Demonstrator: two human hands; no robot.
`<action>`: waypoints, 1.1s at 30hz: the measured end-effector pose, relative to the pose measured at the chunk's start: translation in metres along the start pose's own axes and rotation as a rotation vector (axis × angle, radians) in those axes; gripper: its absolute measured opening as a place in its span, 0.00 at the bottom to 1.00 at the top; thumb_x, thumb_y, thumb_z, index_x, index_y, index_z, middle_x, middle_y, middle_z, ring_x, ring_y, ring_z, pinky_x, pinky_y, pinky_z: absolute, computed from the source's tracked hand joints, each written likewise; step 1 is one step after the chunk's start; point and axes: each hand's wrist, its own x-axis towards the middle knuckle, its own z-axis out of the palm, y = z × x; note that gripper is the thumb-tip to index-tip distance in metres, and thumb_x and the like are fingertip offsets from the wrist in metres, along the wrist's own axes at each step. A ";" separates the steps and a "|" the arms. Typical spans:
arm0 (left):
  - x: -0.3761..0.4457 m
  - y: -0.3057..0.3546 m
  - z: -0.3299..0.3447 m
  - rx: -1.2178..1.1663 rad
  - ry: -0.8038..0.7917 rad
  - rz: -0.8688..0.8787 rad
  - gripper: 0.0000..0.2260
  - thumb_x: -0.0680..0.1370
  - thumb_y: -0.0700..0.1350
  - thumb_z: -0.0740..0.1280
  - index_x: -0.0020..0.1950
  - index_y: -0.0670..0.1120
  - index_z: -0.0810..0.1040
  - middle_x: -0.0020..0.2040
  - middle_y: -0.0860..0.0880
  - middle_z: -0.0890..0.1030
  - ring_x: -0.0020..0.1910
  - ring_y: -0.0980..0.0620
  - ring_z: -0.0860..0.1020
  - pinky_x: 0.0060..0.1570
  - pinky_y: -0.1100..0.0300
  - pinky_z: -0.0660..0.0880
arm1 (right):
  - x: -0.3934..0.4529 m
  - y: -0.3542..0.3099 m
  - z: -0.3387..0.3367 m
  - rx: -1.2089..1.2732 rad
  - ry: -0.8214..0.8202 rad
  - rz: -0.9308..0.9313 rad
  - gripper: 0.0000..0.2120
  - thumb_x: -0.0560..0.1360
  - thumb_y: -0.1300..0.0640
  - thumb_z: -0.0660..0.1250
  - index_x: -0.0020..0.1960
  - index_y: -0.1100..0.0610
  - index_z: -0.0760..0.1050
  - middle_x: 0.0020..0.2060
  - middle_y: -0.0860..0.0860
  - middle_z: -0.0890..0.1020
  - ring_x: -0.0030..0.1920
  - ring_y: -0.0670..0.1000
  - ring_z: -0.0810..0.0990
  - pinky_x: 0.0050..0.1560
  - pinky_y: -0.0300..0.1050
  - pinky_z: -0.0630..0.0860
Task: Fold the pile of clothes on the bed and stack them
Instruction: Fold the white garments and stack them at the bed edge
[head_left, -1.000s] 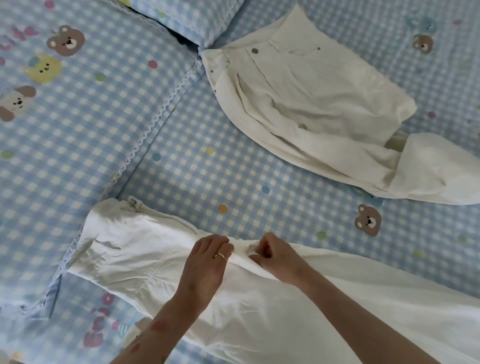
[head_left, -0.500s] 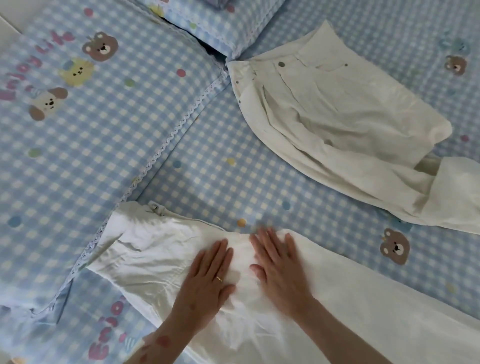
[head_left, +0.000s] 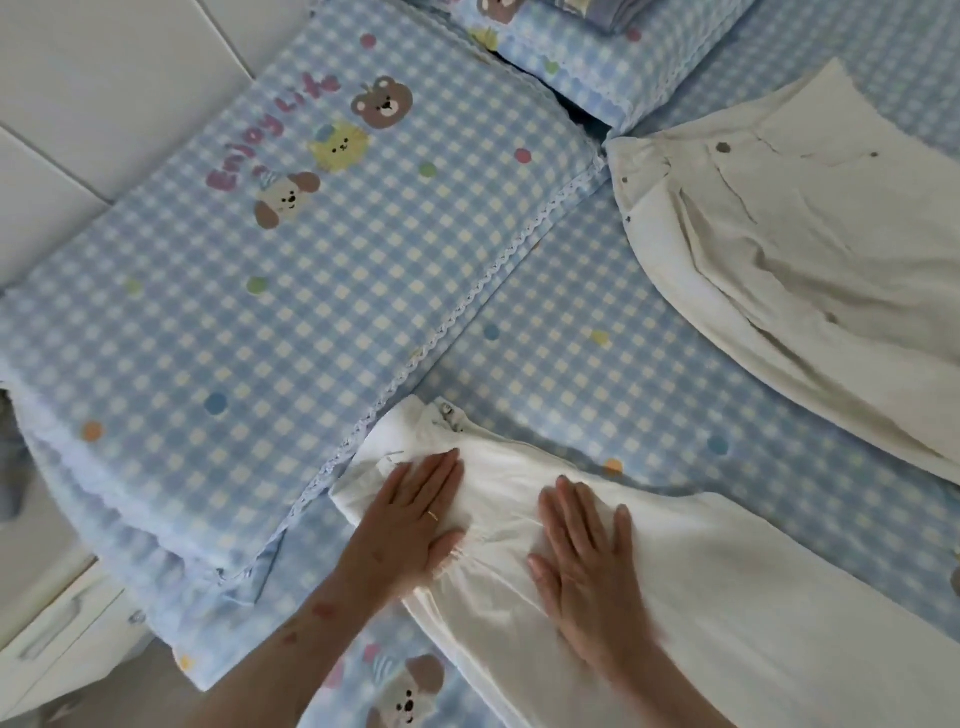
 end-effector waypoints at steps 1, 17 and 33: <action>0.005 -0.002 0.000 0.005 -0.016 0.003 0.29 0.80 0.57 0.50 0.75 0.41 0.59 0.76 0.45 0.56 0.74 0.46 0.60 0.71 0.48 0.55 | 0.005 0.000 -0.003 -0.009 -0.021 0.004 0.30 0.76 0.42 0.52 0.73 0.55 0.64 0.74 0.53 0.62 0.74 0.54 0.61 0.68 0.65 0.60; -0.028 0.019 -0.039 -1.559 0.516 -1.412 0.11 0.72 0.41 0.73 0.50 0.38 0.77 0.37 0.45 0.82 0.33 0.48 0.79 0.32 0.56 0.75 | 0.180 -0.072 -0.088 0.620 -0.467 0.092 0.21 0.67 0.50 0.76 0.55 0.59 0.75 0.48 0.53 0.80 0.47 0.53 0.78 0.46 0.44 0.73; -0.085 0.211 -0.143 -1.320 0.676 -0.495 0.24 0.72 0.36 0.71 0.59 0.63 0.75 0.61 0.58 0.78 0.58 0.63 0.76 0.54 0.70 0.72 | -0.034 0.071 -0.214 1.188 -0.206 0.192 0.19 0.68 0.64 0.73 0.58 0.58 0.75 0.52 0.56 0.82 0.54 0.55 0.80 0.54 0.52 0.78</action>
